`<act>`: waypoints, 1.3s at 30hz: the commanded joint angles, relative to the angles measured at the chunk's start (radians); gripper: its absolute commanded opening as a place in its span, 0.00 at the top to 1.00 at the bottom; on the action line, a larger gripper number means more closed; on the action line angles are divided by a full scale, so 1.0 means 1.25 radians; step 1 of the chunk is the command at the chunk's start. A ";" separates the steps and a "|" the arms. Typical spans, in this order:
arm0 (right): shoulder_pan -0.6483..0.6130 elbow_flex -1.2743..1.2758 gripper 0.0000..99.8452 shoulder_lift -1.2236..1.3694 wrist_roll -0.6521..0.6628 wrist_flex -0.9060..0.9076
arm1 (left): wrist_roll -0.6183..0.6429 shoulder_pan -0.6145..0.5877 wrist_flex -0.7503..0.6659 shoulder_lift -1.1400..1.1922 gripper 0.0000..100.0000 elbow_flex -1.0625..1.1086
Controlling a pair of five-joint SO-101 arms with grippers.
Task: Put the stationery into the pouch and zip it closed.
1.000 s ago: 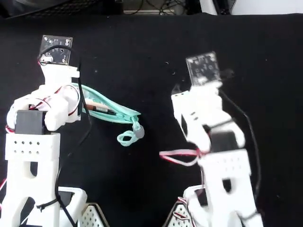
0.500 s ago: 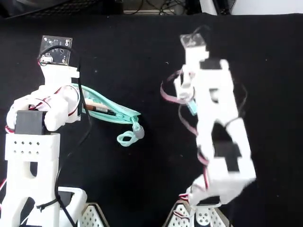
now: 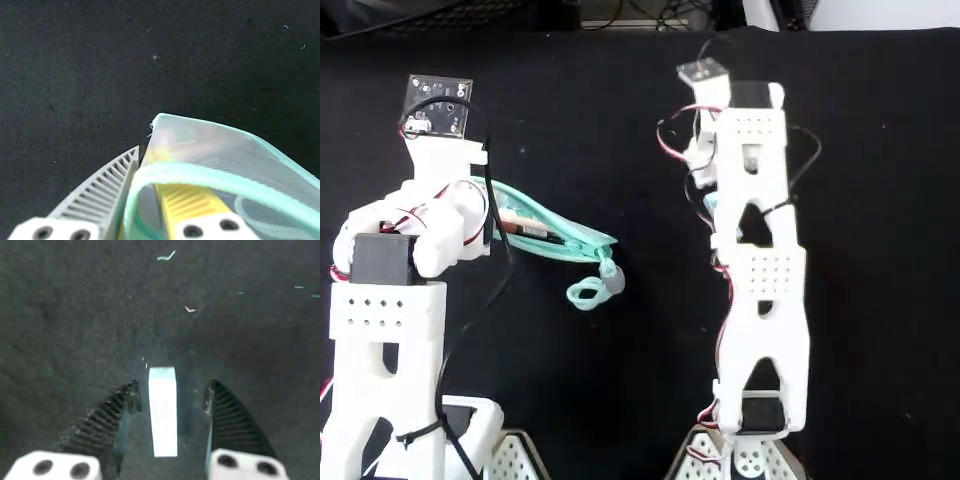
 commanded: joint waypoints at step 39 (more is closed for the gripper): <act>-0.172 0.431 0.99 -0.899 -0.068 -0.020 | 0.005 0.008 0.002 0.012 0.97 0.057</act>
